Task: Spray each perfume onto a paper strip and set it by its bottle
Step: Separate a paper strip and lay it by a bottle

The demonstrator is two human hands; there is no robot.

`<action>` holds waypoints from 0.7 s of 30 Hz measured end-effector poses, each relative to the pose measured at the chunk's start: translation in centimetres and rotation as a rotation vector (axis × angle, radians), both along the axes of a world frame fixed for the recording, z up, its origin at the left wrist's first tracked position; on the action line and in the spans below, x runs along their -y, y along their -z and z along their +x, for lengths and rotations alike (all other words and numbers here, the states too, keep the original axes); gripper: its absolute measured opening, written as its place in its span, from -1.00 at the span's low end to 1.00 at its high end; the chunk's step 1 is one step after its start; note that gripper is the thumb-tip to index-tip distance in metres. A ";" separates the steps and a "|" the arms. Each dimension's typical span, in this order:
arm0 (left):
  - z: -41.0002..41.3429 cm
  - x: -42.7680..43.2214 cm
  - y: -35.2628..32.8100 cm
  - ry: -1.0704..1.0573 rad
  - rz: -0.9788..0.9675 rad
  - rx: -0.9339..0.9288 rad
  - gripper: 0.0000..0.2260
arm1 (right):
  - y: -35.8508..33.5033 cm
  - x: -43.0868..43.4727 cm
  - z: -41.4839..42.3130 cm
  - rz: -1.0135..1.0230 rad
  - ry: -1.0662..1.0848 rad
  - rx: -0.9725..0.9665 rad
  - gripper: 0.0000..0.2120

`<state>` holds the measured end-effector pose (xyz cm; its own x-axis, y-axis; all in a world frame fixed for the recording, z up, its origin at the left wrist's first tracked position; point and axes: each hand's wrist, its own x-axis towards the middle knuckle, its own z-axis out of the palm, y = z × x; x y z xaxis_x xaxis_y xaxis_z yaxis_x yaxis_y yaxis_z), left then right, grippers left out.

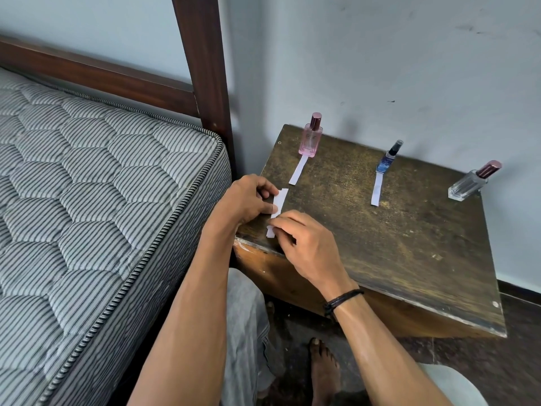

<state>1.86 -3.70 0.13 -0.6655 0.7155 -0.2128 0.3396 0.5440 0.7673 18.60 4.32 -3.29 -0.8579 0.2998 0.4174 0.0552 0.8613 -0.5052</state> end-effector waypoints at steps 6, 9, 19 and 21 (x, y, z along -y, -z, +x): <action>-0.2 0.0 0.2 0.007 0.013 0.015 -0.72 | 0.3 0.0 -0.2 0.020 -0.001 -0.007 -0.81; -0.4 0.0 0.1 0.019 0.016 0.024 -0.71 | 0.3 -0.1 -0.2 0.034 0.007 -0.011 -0.79; -0.6 0.0 0.4 0.010 0.038 0.051 -0.62 | -0.3 0.1 -0.3 -0.013 0.005 -0.047 -0.86; -0.6 0.0 0.3 0.012 0.036 0.051 -0.60 | -0.4 0.1 -0.2 -0.018 -0.006 -0.044 -0.86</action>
